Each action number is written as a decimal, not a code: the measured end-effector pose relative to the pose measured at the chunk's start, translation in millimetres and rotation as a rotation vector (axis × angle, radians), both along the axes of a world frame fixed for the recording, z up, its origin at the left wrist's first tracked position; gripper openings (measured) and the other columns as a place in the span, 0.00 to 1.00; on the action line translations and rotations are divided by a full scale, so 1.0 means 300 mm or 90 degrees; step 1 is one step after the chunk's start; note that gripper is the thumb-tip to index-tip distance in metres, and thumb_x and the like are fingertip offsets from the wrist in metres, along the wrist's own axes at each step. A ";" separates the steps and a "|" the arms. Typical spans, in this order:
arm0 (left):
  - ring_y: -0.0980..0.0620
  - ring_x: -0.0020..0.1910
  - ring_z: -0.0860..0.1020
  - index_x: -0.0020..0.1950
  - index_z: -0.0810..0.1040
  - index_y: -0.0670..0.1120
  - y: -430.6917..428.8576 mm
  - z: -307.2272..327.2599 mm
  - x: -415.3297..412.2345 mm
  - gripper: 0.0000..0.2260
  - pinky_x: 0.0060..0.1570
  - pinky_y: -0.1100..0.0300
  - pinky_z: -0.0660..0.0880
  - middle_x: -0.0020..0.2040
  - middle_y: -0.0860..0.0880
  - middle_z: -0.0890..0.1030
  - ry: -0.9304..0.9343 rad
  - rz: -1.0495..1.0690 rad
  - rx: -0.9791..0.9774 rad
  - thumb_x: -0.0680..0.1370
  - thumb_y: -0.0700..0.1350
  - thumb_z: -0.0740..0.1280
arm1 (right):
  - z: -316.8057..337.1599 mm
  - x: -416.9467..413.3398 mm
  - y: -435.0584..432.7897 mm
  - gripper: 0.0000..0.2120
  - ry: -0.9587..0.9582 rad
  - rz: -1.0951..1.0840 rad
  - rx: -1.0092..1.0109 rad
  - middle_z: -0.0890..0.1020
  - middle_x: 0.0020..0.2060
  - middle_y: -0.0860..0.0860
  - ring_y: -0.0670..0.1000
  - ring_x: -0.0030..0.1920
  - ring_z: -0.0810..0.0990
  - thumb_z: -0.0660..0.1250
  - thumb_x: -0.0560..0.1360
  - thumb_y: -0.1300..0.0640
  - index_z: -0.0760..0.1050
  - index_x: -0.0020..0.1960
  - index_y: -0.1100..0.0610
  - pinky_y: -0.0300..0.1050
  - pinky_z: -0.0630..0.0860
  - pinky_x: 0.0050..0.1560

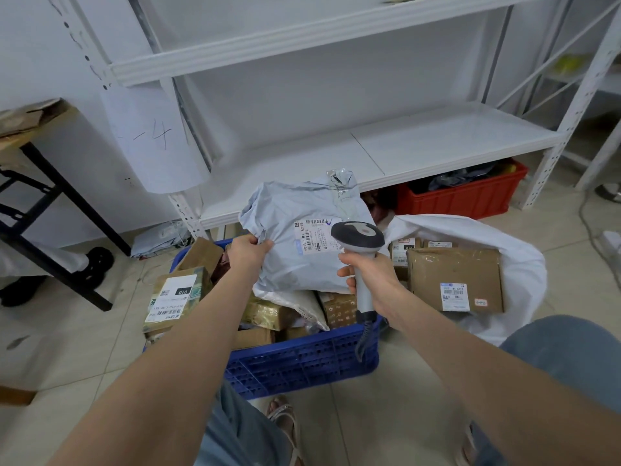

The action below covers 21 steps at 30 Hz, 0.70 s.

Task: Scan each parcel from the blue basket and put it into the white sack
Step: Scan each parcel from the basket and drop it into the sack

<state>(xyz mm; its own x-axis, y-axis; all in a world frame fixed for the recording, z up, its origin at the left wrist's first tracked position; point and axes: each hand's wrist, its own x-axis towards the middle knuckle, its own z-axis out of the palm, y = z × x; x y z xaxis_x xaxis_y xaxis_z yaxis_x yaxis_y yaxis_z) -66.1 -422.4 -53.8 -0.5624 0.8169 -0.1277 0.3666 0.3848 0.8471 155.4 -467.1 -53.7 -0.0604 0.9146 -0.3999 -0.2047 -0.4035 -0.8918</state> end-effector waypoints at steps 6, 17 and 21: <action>0.48 0.39 0.72 0.32 0.68 0.45 0.166 0.048 0.245 0.15 0.39 0.59 0.67 0.35 0.46 0.74 0.088 -0.120 0.019 0.76 0.43 0.69 | -0.020 0.141 0.113 0.06 -0.010 -0.094 0.017 0.81 0.35 0.54 0.49 0.29 0.75 0.72 0.72 0.61 0.78 0.47 0.62 0.40 0.73 0.29; 0.39 0.55 0.78 0.56 0.76 0.36 0.472 -0.243 0.841 0.10 0.52 0.50 0.77 0.54 0.37 0.78 0.119 -0.362 -0.261 0.76 0.35 0.63 | -0.306 0.638 0.324 0.11 -0.024 -0.250 -0.134 0.80 0.40 0.58 0.53 0.29 0.78 0.73 0.72 0.59 0.77 0.50 0.65 0.41 0.72 0.25; 0.43 0.48 0.77 0.67 0.70 0.37 0.566 -0.423 0.967 0.18 0.56 0.47 0.76 0.49 0.39 0.77 -0.017 -0.365 -0.409 0.77 0.33 0.64 | -0.448 0.744 0.409 0.10 -0.053 -0.279 -0.201 0.79 0.37 0.56 0.54 0.28 0.77 0.73 0.72 0.59 0.77 0.48 0.64 0.42 0.71 0.27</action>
<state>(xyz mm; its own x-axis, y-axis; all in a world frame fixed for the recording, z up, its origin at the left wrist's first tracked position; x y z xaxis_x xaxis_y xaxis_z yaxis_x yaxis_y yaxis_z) 223.8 -252.5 -180.7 -0.0755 0.7384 -0.6702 0.6343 0.5541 0.5390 378.6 -344.2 -188.1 0.3433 0.6815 -0.6463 -0.3477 -0.5470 -0.7615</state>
